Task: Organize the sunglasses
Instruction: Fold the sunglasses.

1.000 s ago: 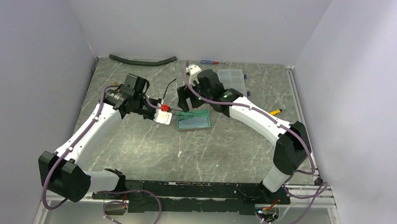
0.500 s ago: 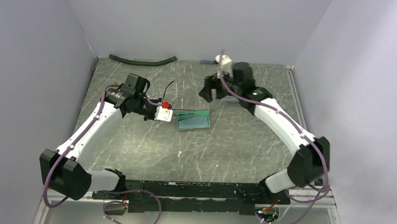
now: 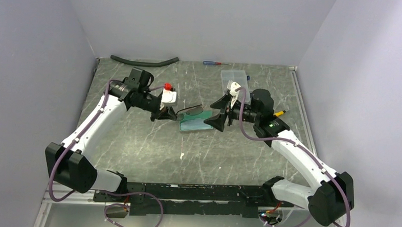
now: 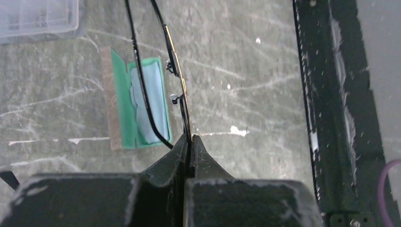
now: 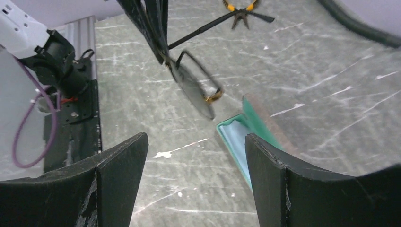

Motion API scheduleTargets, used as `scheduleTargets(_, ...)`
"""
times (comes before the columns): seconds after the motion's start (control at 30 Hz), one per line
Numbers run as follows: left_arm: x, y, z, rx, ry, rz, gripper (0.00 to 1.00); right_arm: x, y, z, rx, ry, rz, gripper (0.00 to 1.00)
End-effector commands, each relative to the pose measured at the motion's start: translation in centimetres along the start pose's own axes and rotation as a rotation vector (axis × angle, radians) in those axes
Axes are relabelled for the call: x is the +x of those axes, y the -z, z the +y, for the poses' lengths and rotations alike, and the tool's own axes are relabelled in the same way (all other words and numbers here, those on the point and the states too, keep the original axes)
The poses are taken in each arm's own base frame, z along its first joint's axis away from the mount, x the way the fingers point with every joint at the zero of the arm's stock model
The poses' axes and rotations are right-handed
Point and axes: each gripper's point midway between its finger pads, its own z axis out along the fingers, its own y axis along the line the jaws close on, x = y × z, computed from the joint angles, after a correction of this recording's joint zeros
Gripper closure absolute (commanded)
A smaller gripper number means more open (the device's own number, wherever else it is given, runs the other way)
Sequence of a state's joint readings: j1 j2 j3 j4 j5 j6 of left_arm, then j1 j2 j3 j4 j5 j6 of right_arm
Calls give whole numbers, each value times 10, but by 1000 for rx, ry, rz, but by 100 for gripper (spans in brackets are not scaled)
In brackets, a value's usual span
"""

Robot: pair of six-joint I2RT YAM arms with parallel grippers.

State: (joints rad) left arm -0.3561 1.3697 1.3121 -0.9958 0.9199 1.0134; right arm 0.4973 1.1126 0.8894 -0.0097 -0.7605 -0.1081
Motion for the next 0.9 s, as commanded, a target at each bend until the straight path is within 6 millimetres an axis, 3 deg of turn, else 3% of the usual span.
scheduleTargets(0.0, -41, 5, -4, -5, 84, -182, 97, -23, -6, 10, -76, -93, -150, 24)
scheduleTargets(0.07, -49, 5, -6, -2, 71, -228, 97, -31, -10, 9, -90, -151, -177, 35)
scheduleTargets(0.3, -47, 3, -9, 19, 73, -225, 97, -42, -14, 9, -132, -146, -213, 39)
scheduleTargets(0.43, -50, 4, -8, 9, 50, -235, 97, -39, -18, 7, -144, -151, -203, 56)
scheduleTargets(0.8, -50, 2, -18, 69, 46, -250, 97, -45, -17, 22, -261, -113, -224, 79)
scheduleTargets(0.87, -50, 1, -21, 85, 46, -259, 97, -46, -15, 27, -292, -101, -230, 87)
